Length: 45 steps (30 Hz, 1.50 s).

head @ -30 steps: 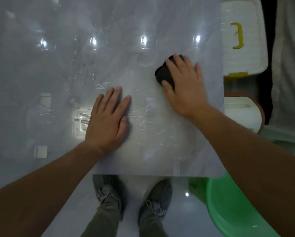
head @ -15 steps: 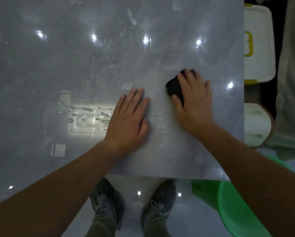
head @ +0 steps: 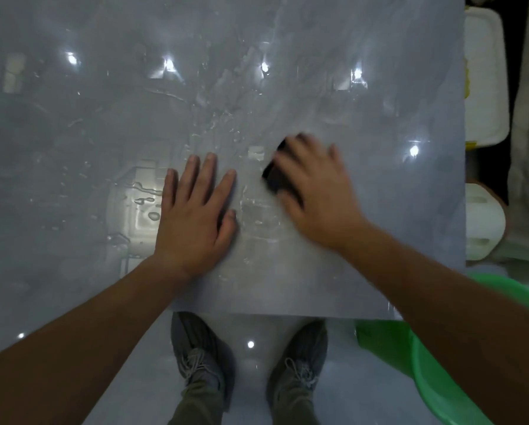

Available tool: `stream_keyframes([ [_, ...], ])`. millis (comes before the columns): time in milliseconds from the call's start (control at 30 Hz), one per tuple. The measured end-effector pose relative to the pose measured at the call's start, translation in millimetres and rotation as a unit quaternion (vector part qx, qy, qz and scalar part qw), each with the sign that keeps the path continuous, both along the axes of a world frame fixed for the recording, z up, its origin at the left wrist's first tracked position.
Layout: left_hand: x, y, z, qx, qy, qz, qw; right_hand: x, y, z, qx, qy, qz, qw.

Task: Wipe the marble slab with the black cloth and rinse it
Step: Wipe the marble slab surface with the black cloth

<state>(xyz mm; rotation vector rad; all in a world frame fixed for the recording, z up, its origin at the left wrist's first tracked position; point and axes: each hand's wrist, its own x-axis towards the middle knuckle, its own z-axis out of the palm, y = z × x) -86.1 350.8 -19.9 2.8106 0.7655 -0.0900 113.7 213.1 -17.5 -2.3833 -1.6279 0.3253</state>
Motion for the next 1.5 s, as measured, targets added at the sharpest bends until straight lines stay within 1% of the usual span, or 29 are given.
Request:
stream_keyframes([
  [67, 1.4, -1.7, 2.5, -0.004, 0.004, 0.006, 1.000, -33.9, -45.6, 6.0, -0.026, 0.001, 0.092, 0.995],
  [100, 3.1, -3.6, 4.0, -0.008, 0.006, 0.012, 1.000, -37.4, -65.9, 7.8, -0.031, 0.001, 0.121, 0.992],
  [167, 6.1, -10.4, 7.3, -0.015, 0.002, 0.024, 1.000, -19.6, -86.9, 7.0, -0.032, -0.004, 0.140, 0.990],
  [200, 7.6, -15.4, 9.0, -0.018, -0.005, 0.025, 1.000, -4.8, -88.8, 4.3, -0.035, -0.006, 0.116, 0.993],
  [267, 11.0, -26.9, 11.8, -0.030, -0.020, 0.017, 0.999, 31.3, -81.3, 1.3, -0.023, 0.005, 0.008, 1.000],
  [333, 15.0, -41.6, 12.2, -0.047, -0.028, 0.002, 0.999, 54.7, -68.6, 1.7, -0.023, 0.015, -0.096, 0.995],
  [367, 17.5, -48.8, 11.6, -0.052, -0.030, -0.005, 0.998, 59.2, -64.4, 1.3, -0.026, 0.016, -0.120, 0.992],
  [400, 19.7, -54.9, 10.9, -0.054, -0.031, -0.011, 0.998, 60.3, -63.7, 1.0, -0.026, 0.016, -0.121, 0.992],
  [533, 24.6, -67.6, 8.5, -0.051, -0.026, -0.014, 0.998, 67.3, -102.0, 7.7, -0.033, 0.031, -0.051, 0.998],
  [633, 27.8, -75.6, 7.7, -0.041, -0.028, -0.024, 0.998, 59.7, -162.3, 12.8, -0.040, 0.032, -0.092, 0.994],
  [700, 30.2, -81.6, 5.7, -0.038, -0.029, -0.027, 0.998, 34.2, -196.7, 14.8, -0.041, 0.029, -0.125, 0.991],
  [767, 32.2, -84.0, 3.9, -0.041, -0.032, -0.017, 0.999, -2.2, -209.8, 14.2, -0.033, 0.033, -0.149, 0.988],
  [833, 33.0, -84.4, 3.2, -0.039, -0.034, -0.013, 0.999, -36.8, -198.8, 12.5, -0.027, 0.037, -0.135, 0.990],
  [900, 32.2, -83.3, 3.8, -0.035, -0.038, -0.021, 0.998, -57.6, -174.6, 9.3, -0.022, 0.032, -0.064, 0.997],
  [967, 31.2, -81.5, 5.3, -0.036, -0.043, -0.028, 0.998, -52.8, -151.8, 6.3, -0.013, 0.020, -0.011, 1.000],
  [1000, 30.3, -79.6, 5.5, -0.038, -0.047, -0.031, 0.998, -43.8, -143.9, 3.7, -0.011, 0.011, -0.015, 1.000],
  [1033, 28.6, -77.1, 5.6, -0.041, -0.051, -0.034, 0.997, -33.8, -139.0, 1.8, -0.010, 0.004, -0.040, 0.999],
  [1100, 22.2, -67.9, 5.5, -0.049, -0.060, -0.038, 0.996, -19.6, -135.9, 0.1, -0.012, 0.001, -0.115, 0.993],
  [1167, 12.1, -56.4, 6.5, -0.038, -0.060, -0.029, 0.997, -23.7, -136.1, 1.3, -0.016, 0.004, -0.172, 0.985],
  [1233, -2.9, -43.3, 8.9, -0.012, -0.050, 0.004, 0.999, -46.2, -129.6, 3.8, -0.014, 0.011, -0.179, 0.984],
  [1267, -10.3, -37.7, 9.8, -0.001, -0.045, 0.023, 0.999, -59.6, -124.5, 5.6, -0.009, 0.017, -0.153, 0.988],
  [1333, -27.1, -25.9, 10.5, 0.010, -0.034, 0.052, 0.998, -84.1, -109.4, 5.6, 0.003, 0.020, -0.053, 0.998],
  [1400, -41.9, -15.1, 10.2, 0.004, -0.021, 0.062, 0.998, -85.3, -85.6, 4.4, 0.006, 0.011, 0.029, 0.999],
  [1433, -48.2, -10.0, 9.7, 0.000, -0.019, 0.057, 0.998, -78.5, -68.5, 2.0, 0.011, 0.003, 0.034, 0.999],
  [1500, -56.8, -2.0, 8.2, -0.010, -0.028, 0.038, 0.999, -60.8, -29.3, -2.5, 0.013, -0.002, -0.030, 0.999],
])
